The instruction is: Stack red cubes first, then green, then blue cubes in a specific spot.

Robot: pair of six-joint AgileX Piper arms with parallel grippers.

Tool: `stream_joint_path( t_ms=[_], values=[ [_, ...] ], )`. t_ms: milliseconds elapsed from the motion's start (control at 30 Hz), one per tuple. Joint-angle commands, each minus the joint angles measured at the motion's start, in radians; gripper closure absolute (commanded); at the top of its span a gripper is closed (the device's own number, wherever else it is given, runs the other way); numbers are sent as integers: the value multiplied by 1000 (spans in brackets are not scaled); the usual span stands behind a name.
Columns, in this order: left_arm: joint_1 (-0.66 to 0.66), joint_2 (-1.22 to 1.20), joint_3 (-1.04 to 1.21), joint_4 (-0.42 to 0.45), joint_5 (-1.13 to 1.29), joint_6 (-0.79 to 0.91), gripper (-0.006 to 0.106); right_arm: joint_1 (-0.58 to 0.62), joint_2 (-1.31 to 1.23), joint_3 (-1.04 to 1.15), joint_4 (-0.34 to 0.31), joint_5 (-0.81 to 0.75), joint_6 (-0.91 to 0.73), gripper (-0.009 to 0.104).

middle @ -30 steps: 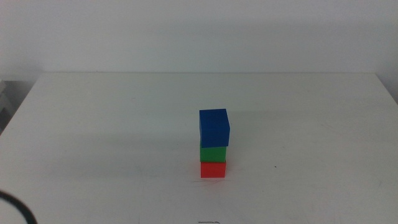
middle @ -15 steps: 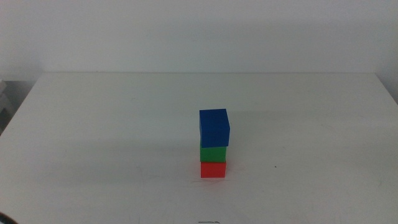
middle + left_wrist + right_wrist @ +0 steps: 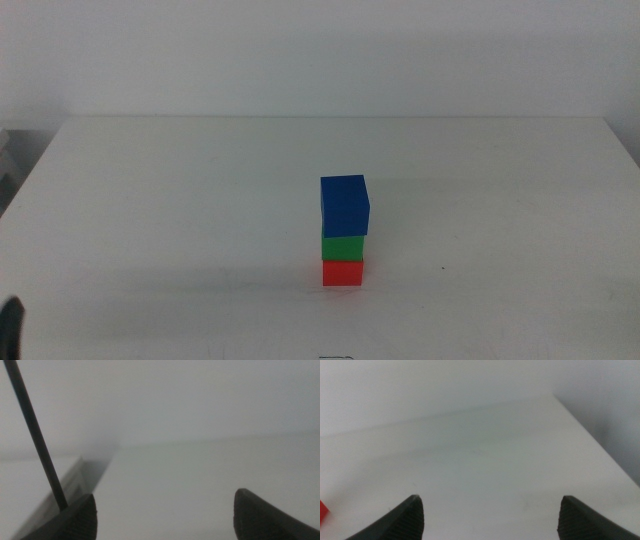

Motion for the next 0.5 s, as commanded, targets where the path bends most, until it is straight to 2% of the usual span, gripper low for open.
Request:
stream_joint_path(
  t_ms=[0,200,467],
  values=[
    [-1,3,15,-19,-93,1,7,-16,-22,10,-7,-80,-14,25],
    [-1,-26,45,-20,-55,1,7,-25,-22,93,-10,-86,-14,25],
    [-1,-25,45,-20,-67,1,7,-31,-22,96,-20,-87,-14,25]
  ],
)
